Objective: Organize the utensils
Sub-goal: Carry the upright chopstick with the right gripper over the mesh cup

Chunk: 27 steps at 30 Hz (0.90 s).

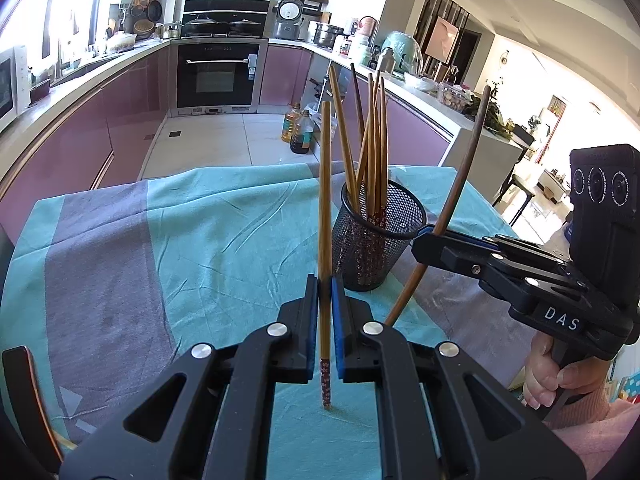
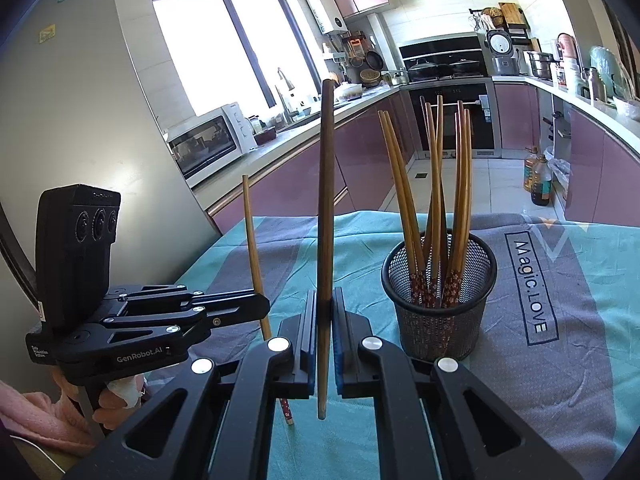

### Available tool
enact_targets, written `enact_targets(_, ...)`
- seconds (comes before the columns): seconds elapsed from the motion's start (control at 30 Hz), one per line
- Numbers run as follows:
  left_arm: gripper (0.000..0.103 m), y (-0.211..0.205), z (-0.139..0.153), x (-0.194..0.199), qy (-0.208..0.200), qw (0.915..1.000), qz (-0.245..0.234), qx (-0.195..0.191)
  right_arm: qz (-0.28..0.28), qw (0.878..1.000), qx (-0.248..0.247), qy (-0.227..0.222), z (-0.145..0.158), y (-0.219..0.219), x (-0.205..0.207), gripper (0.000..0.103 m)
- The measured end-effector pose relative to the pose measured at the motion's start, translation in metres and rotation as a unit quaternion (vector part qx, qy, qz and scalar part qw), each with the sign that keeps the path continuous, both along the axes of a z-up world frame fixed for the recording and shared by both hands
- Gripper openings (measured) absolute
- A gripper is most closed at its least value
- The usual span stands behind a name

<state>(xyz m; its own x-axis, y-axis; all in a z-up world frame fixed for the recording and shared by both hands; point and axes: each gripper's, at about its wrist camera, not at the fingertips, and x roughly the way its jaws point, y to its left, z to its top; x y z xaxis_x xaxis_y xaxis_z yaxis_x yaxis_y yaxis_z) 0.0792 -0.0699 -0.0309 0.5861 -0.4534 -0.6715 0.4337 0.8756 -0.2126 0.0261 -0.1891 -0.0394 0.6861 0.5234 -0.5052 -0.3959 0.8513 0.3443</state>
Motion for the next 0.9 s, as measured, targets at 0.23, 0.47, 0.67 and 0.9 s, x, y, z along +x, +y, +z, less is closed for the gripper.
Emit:
enact_targets(0.23,0.007,-0.001,0.006,-0.002,-0.006,1.0,0.002,-0.004,0.001,1.0,0.001,-0.006,0.004,-0.006,0.001,0.006)
enact_targets(0.47,0.007,-0.004,0.01,0.0,-0.01,0.9999,-0.006,-0.009,-0.007,1.0,0.001,-0.011,0.008,-0.013,0.0,0.006)
enact_targets(0.67,0.007,-0.008,0.017,0.002,-0.019,0.9996,-0.017,-0.011,-0.014,1.0,0.0,-0.02,0.014,-0.018,-0.001,0.006)
enact_targets(0.9,0.007,-0.014,0.023,0.006,-0.022,0.9992,-0.029,-0.013,-0.018,1.0,0.0,-0.024,0.017,-0.023,0.001,0.006)
